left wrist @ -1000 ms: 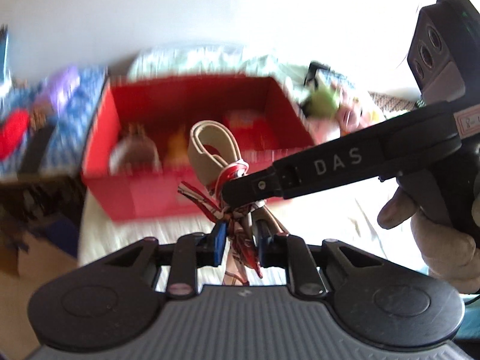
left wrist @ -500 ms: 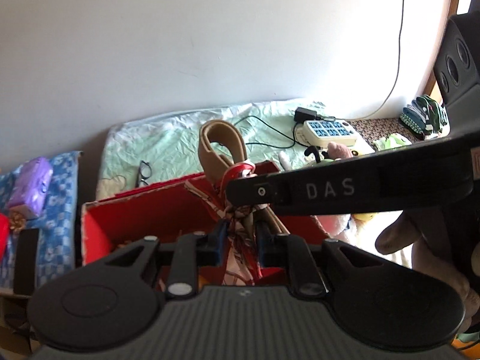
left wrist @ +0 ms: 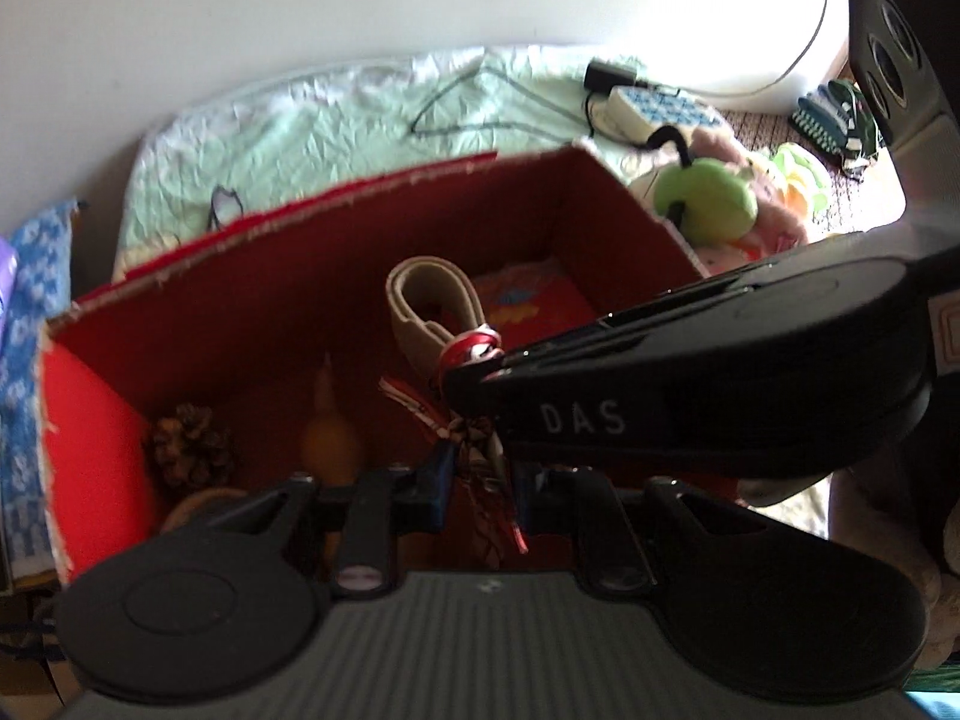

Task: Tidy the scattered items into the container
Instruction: 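Lift the shoe with the right gripper and carry it into the box, then lower the shoe beside the gift box and open the right gripper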

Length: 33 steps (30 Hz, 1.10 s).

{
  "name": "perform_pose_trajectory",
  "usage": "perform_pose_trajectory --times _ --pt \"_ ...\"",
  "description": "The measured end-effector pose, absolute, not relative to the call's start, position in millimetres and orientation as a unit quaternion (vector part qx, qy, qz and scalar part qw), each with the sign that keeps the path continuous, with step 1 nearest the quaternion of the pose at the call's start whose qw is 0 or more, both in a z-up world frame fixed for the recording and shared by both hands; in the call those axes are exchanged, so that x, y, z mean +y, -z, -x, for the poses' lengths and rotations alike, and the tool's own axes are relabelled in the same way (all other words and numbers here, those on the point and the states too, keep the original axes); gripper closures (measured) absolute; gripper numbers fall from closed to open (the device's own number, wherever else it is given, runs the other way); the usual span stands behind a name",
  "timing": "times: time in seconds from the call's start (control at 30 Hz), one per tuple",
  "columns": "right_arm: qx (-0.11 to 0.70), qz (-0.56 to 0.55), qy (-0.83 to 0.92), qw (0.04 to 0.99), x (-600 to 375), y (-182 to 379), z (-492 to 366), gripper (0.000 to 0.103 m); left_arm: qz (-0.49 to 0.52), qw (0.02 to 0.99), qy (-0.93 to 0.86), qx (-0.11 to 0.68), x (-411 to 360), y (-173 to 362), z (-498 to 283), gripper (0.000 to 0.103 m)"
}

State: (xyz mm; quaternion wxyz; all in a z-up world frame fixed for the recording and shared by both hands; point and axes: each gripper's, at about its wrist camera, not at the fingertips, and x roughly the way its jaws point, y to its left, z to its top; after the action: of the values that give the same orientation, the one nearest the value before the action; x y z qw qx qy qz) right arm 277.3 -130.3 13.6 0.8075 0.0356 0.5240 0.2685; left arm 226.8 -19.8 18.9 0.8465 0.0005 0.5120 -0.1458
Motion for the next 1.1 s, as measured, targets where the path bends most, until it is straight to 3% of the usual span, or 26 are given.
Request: perform_pose_trajectory --times 0.37,0.47,0.7,1.1 --pt "0.596 -0.011 -0.261 0.760 -110.3 19.3 -299.6 0.083 0.014 0.792 0.144 0.593 -9.6 10.6 -252.7 0.086" --pt "0.596 -0.001 -0.247 0.764 -111.4 23.5 -302.8 0.096 0.010 0.789 0.149 0.596 -11.6 13.0 -255.9 0.079" --pt "0.601 -0.016 -0.242 0.761 -126.1 27.8 -310.4 0.096 0.016 0.782 0.152 0.605 -14.1 17.2 -262.6 0.071" --pt "0.607 -0.053 -0.264 0.748 -129.4 24.0 -314.2 0.095 0.018 0.796 0.178 0.578 -8.5 -2.3 -245.6 0.078"
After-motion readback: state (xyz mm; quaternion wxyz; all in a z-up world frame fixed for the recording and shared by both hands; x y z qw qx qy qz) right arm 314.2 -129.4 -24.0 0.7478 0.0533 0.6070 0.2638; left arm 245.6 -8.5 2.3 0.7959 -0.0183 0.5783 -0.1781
